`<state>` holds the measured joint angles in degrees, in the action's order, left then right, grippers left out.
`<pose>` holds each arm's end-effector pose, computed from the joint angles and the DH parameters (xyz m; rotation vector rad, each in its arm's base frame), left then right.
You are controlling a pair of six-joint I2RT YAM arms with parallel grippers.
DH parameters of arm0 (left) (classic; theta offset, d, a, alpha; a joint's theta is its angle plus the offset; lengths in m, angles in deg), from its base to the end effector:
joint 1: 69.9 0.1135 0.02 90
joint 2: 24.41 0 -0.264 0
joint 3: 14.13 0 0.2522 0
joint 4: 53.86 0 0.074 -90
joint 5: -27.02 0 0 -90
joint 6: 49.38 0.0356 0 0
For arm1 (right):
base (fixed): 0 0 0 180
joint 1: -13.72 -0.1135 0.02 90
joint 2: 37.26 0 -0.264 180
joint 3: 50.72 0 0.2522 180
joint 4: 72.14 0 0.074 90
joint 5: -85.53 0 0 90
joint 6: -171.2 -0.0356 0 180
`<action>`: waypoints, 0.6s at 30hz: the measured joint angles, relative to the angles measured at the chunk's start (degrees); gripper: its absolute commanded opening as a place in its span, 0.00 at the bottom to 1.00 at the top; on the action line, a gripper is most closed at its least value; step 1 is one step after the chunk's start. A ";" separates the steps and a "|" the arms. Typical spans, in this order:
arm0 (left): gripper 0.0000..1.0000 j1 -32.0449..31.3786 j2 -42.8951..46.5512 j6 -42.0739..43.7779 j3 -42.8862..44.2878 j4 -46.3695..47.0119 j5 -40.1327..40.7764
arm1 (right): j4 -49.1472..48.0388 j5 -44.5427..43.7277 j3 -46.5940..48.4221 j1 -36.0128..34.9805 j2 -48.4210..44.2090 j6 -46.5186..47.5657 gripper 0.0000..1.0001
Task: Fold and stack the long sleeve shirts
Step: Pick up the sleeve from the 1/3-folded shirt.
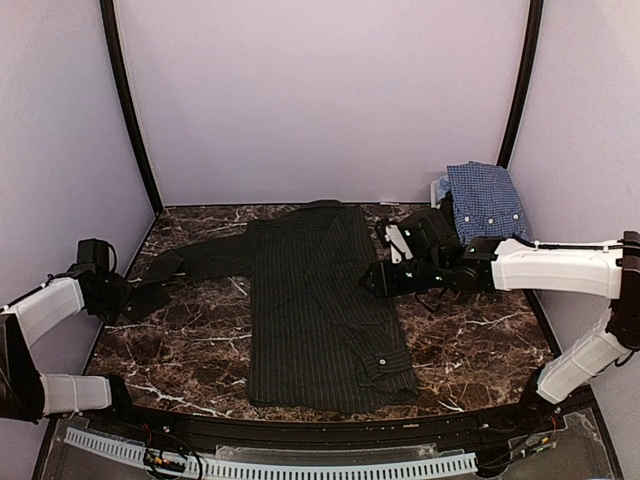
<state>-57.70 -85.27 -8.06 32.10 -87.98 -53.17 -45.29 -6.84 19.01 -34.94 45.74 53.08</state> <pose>0.2014 0.0498 0.1984 -1.2858 2.0347 -0.0873 0.2105 0.2371 0.2470 -0.3980 2.3235 0.6425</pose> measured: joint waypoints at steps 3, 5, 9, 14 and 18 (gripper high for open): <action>0.58 0.17 -0.42 0.00 -2.05 2.73 -1.55 | -0.17 0.20 -0.52 0.00 -0.11 0.07 0.49; 0.55 0.17 -1.33 0.02 -3.43 4.48 -2.97 | -0.17 0.26 -0.83 0.00 -0.11 0.13 0.49; 0.53 0.22 -4.20 0.85 -4.50 7.72 -5.88 | -0.22 0.57 -1.16 0.00 -0.11 0.24 0.49; 0.51 0.28 -7.02 2.58 -4.50 10.38 -6.27 | -0.24 1.05 -1.31 0.00 -0.11 0.37 0.49; 0.49 0.28 -9.29 3.34 -4.50 11.52 -5.84 | -0.55 1.31 -1.31 0.00 -0.09 0.44 0.50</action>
<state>-57.41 -94.56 -4.72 27.60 -76.47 -59.01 -45.84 -5.53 17.70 -34.94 45.65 53.52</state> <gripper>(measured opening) 0.501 0.495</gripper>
